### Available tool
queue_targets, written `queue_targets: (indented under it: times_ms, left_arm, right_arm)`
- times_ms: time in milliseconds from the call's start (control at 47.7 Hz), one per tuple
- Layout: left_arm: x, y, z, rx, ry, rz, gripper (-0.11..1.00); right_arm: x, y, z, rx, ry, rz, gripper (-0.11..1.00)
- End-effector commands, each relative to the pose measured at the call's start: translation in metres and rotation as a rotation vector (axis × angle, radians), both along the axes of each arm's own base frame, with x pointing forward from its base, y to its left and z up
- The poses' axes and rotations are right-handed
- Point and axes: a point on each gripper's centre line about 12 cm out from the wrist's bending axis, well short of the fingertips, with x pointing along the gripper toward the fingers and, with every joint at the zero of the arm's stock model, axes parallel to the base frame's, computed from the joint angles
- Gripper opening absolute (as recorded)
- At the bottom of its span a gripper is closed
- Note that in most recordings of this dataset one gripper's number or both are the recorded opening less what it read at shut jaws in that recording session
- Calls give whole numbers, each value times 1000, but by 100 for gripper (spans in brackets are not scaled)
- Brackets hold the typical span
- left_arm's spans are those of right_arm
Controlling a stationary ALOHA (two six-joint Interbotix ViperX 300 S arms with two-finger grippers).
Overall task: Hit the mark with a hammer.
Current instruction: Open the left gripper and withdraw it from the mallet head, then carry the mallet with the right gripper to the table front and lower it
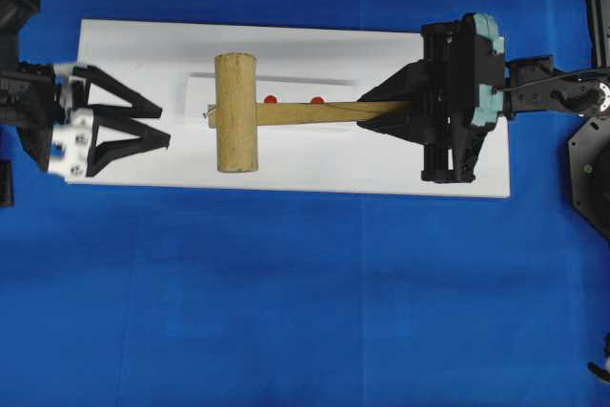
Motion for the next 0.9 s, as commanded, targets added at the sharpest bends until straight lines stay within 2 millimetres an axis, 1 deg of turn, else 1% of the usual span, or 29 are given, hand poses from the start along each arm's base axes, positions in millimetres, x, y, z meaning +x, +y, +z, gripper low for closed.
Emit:
queue_targets:
  times_ms: [0,147,273,357,524,671,881]
  left_arm:
    - [2,-1,8,124,-28,-47,81]
    - [1,0,6,386,-16,-139,81]
    - [1,0,6,514,-13,-182,81]
    - [1,3,5,535,-8,-179,81]
    - [0,6,4,539,-2,-170,81]
    - [-1,7,2,543,5,-170,81]
    - [-1,7,2,543,6,-168,81]
  right_arm:
    - [3,0,13,25,-39,-13,10]
    - [3,4,13,40,-40,-10,10]
    - [4,8,12,50,-39,-1,10]
    - [4,13,12,58,-39,8,10]
    - [7,30,10,82,-40,27,10]
    - [14,51,4,92,-37,15,10]
    - [23,86,-8,91,-24,-9,10]
